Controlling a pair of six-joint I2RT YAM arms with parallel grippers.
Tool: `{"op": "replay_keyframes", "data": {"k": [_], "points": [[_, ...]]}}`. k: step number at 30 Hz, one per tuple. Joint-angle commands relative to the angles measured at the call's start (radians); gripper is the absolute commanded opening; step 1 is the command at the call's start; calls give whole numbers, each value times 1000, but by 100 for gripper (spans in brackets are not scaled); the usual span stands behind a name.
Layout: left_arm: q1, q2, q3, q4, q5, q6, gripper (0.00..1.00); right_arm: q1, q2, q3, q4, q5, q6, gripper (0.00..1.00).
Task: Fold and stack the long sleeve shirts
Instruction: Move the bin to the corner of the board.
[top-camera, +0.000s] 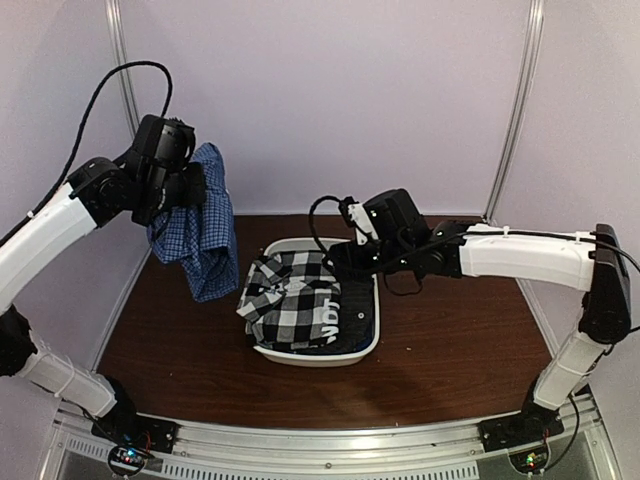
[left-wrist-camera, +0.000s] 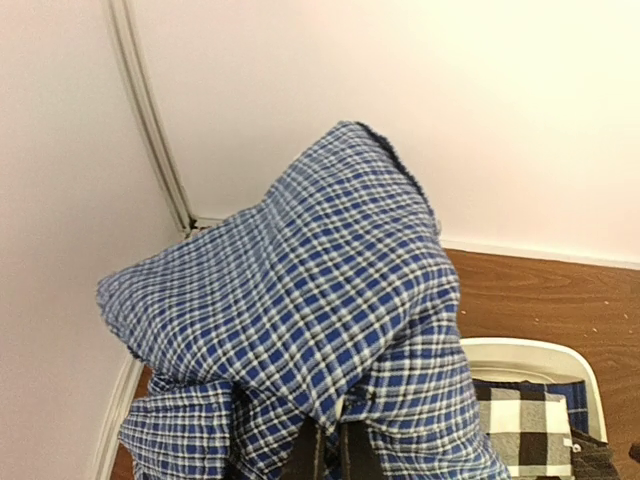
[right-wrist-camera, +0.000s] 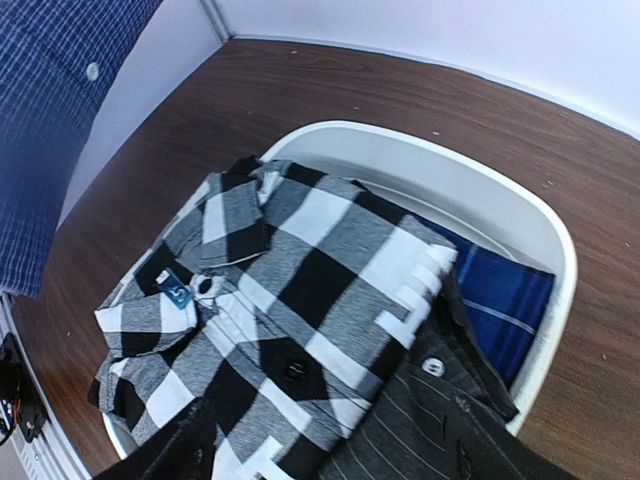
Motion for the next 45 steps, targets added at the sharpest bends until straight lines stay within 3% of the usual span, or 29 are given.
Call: {"op": "replay_keyframes", "data": {"k": [1, 9, 15, 25, 31, 35, 38, 45], "points": [[54, -29, 15, -3, -66, 2, 0, 57, 106, 103, 55, -101, 32, 74], [94, -26, -55, 27, -2, -1, 0, 52, 308, 172, 69, -119, 101, 68], [115, -14, -108, 49, 28, -5, 0, -18, 312, 34, 86, -94, 169, 65], [131, 15, -125, 75, 63, -2, 0, -250, -1, -461, 123, -23, 246, 65], [131, 37, -133, 86, 85, 0, 0, -418, -255, -615, 11, 35, 234, 66], [133, 53, -140, 94, 101, 1, 0, -438, -378, -552, -79, 75, 175, 72], [133, 58, -143, 99, 108, 1, 0, -380, -379, -420, -112, 60, 152, 75], [137, 61, -160, 115, 133, 0, 0, -167, -119, -93, -55, 33, 128, 76]]}}
